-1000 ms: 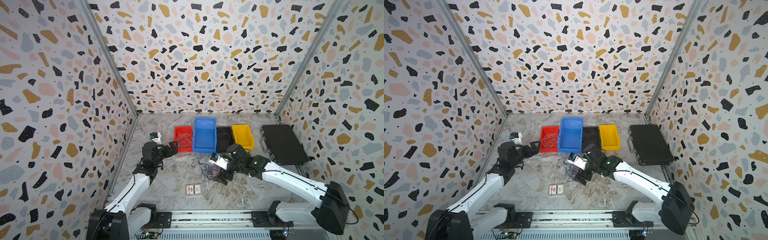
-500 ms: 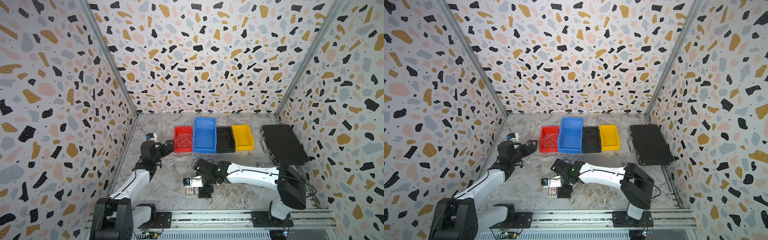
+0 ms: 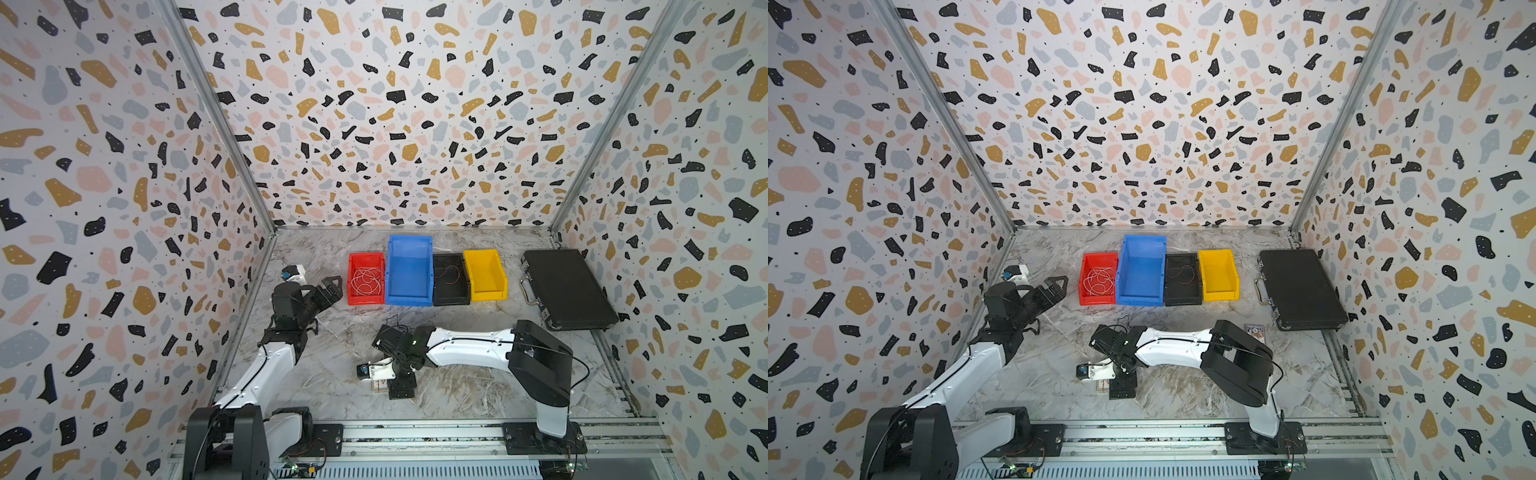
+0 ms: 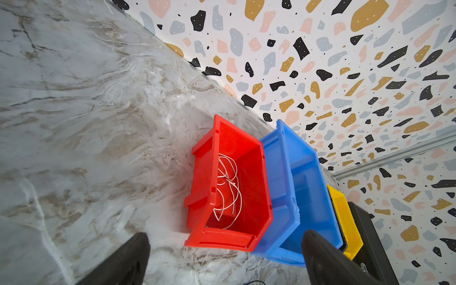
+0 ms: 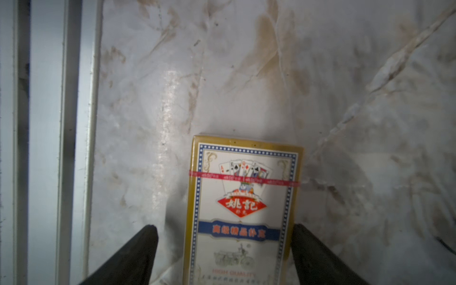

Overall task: Untangle and sort cables by color
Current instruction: Pick up the distractor from the center of the board.

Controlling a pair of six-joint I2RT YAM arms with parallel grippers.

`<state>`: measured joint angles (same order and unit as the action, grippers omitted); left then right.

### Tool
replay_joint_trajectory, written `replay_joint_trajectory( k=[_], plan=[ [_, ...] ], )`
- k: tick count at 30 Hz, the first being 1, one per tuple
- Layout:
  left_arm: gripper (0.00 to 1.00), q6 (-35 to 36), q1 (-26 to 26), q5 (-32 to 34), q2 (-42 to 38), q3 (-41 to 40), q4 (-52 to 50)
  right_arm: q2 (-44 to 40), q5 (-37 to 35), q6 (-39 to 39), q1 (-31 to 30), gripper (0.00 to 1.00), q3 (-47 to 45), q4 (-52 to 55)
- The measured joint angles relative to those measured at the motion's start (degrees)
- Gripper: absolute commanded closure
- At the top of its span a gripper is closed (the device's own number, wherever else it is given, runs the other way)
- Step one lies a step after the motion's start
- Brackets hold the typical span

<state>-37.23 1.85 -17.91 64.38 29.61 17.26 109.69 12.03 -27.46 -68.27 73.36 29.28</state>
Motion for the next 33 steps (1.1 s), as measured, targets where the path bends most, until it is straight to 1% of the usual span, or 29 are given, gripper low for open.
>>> replay_joint_trajectory(
  k=[7, 13, 15, 17, 18, 19, 20, 25, 28, 30, 33],
  plan=[
    [0.0, -0.13, 0.0, -0.5, -0.04, -0.85, 1.22, 0.52, -2.78, 0.24, -0.28, 0.14, 0.0, -0.66],
    [0.01, -0.37, 0.0, -1.2, -0.11, -1.16, 1.46, 2.86, -4.37, 0.87, -0.28, 0.26, 2.27, -0.28],
    [0.01, -0.5, 0.0, -1.36, -0.11, -1.18, 1.55, 3.15, -4.66, 1.11, -0.28, 0.33, 2.71, -0.33],
    [0.01, -0.57, 0.0, -1.55, -0.11, -1.18, 1.77, 3.15, -5.09, 1.46, -0.35, 0.42, 2.78, -0.31],
    [0.01, -0.74, 0.0, -1.64, -0.11, -1.2, 1.95, 3.15, -5.25, 1.66, -0.37, 0.44, 2.8, -0.31],
    [0.01, -0.87, 0.0, -1.75, -0.11, -1.2, 2.08, 3.15, -5.33, 1.9, -0.42, 0.48, 2.8, -0.28],
    [0.01, -0.94, 0.0, -1.86, -0.11, -1.18, 2.14, 3.15, -5.38, 1.97, -0.44, 0.49, 2.8, -0.28],
    [0.01, -1.2, 0.0, -2.73, -0.11, -1.31, 2.51, 2.84, -5.49, 3.04, -0.48, 0.49, 2.62, -0.37],
    [0.01, -1.14, 0.0, -2.64, -1.09, -1.33, 1.88, 0.96, -6.19, 4.37, -0.5, 0.49, 0.74, -0.5],
    [0.01, -1.14, 0.0, -2.62, -2.47, -1.36, 1.64, -2.03, -6.73, 5.77, -0.39, 0.49, -1.36, -0.04],
    [0.01, -1.14, 0.0, -2.67, -4.09, -1.36, 1.79, -9.33, -6.97, 8.63, 0.33, 0.49, -4.76, 1.03]
  ],
)
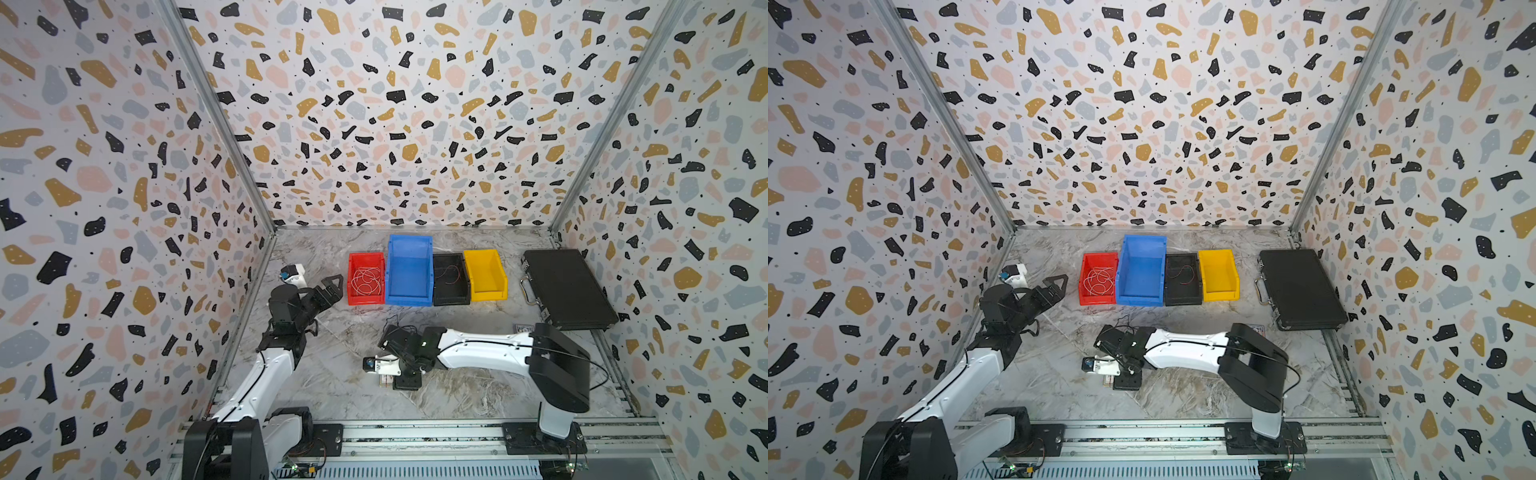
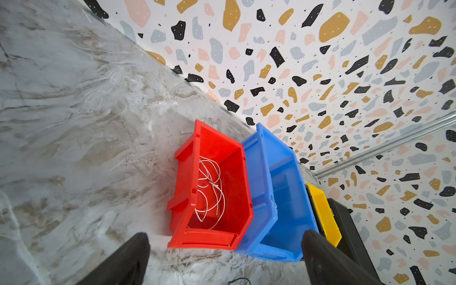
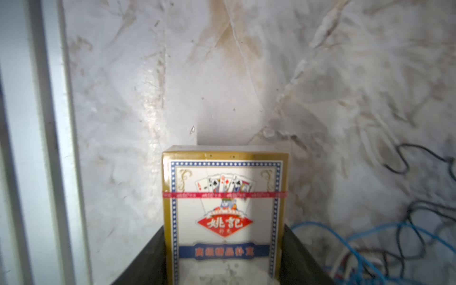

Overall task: Untangle and sort cables by color
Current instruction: Pick up the distractor from the center of the board, then place the distractor at the center of the board.

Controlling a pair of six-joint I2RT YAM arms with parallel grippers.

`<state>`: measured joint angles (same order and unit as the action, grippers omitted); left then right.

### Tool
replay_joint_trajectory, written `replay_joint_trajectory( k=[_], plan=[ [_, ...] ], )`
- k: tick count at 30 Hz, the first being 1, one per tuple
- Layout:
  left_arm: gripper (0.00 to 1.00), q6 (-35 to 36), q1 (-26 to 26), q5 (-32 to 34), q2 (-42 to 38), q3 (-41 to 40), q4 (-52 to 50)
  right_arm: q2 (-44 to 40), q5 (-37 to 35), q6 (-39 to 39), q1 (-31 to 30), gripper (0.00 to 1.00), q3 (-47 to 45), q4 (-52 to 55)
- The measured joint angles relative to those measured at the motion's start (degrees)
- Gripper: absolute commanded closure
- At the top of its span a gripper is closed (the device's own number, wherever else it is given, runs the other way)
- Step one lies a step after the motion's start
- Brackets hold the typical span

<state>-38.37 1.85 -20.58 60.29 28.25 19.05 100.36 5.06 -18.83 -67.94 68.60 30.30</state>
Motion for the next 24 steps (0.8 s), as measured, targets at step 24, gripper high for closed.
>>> replay_joint_trajectory(
  k=[24],
  plan=[
    [0.01, 2.75, -2.67, -4.46, 2.91, 1.38, -2.23, -33.2, -8.92, 18.58, 54.25, 0.52, -14.8, 11.82]
  ],
)
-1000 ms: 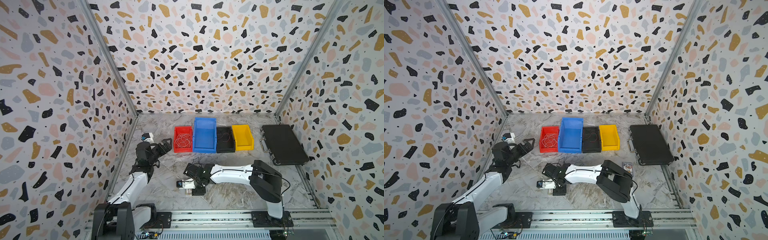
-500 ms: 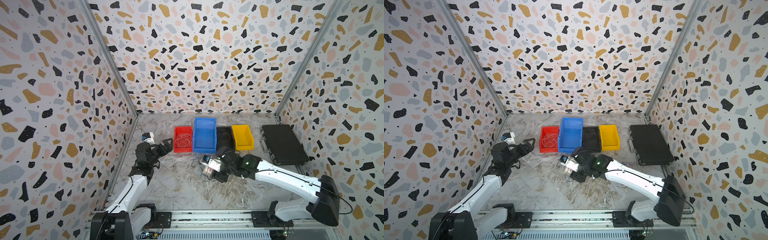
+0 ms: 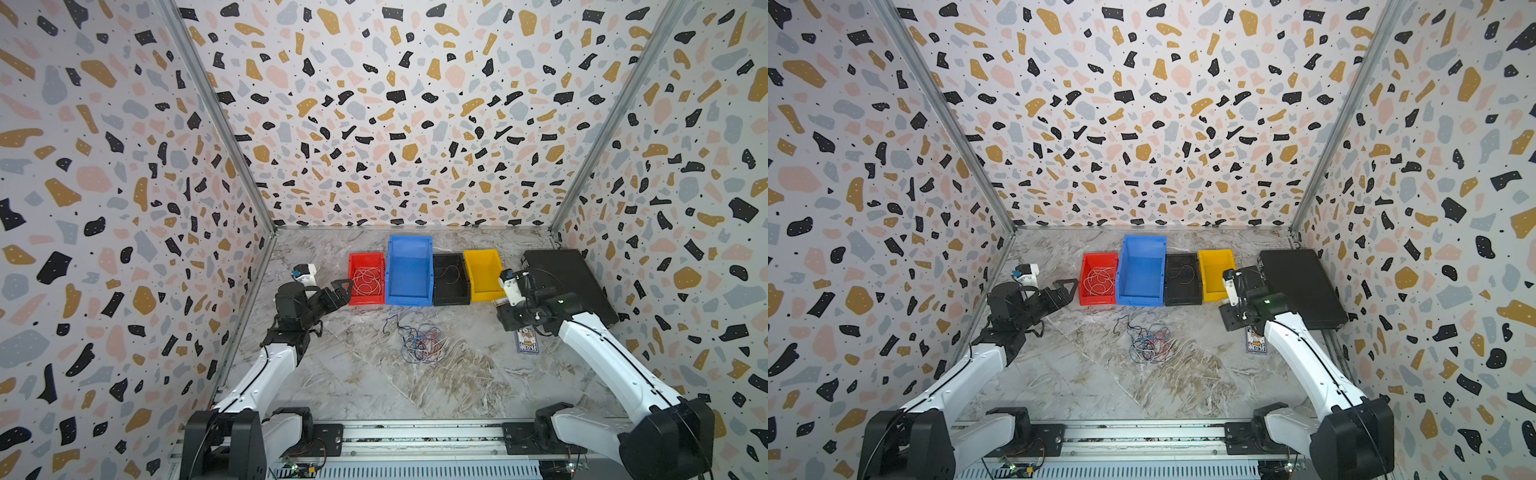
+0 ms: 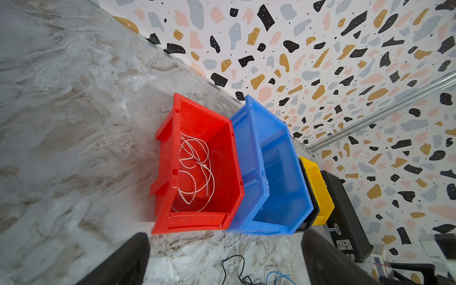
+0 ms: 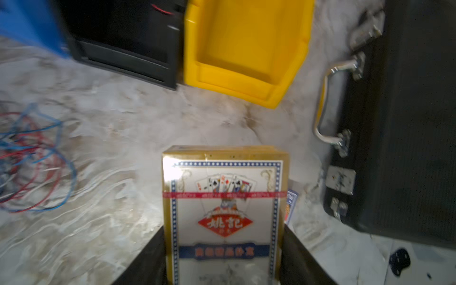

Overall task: Untangle and sort cables by color
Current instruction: Place the distractor at the center of the board.

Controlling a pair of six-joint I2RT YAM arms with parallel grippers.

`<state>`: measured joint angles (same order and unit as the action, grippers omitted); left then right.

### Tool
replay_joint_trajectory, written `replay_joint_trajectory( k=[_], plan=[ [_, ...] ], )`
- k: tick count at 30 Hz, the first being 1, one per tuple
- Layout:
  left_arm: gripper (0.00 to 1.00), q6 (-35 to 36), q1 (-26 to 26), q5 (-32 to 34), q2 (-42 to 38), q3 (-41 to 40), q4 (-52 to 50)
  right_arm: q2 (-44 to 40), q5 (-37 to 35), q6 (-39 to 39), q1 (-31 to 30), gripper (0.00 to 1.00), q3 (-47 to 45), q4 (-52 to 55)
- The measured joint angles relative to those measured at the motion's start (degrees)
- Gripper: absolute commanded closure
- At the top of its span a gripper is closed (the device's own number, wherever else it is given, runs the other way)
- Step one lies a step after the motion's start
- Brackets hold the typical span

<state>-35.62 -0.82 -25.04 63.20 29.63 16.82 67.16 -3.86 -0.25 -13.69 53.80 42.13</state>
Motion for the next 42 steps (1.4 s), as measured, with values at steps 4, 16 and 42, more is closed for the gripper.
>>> replay_joint_trajectory(
  k=[4, 16, 42],
  plan=[
    [0.01, 0.02, 0.0, -0.98, -0.02, 0.11, -0.04, 2.16, 0.2, 0.02, 5.2, 0.51, -0.42, 0.74],
    [0.01, 0.26, 0.0, -1.7, -0.07, 0.42, -0.09, 10.23, 1.7, -1.66, 12.07, 0.56, -3.78, -0.9],
    [0.01, 0.74, 0.0, -1.2, -2.19, 0.42, -0.52, 13.68, 1.31, -7.26, 15.1, 0.43, -7.96, -5.66]
  ],
)
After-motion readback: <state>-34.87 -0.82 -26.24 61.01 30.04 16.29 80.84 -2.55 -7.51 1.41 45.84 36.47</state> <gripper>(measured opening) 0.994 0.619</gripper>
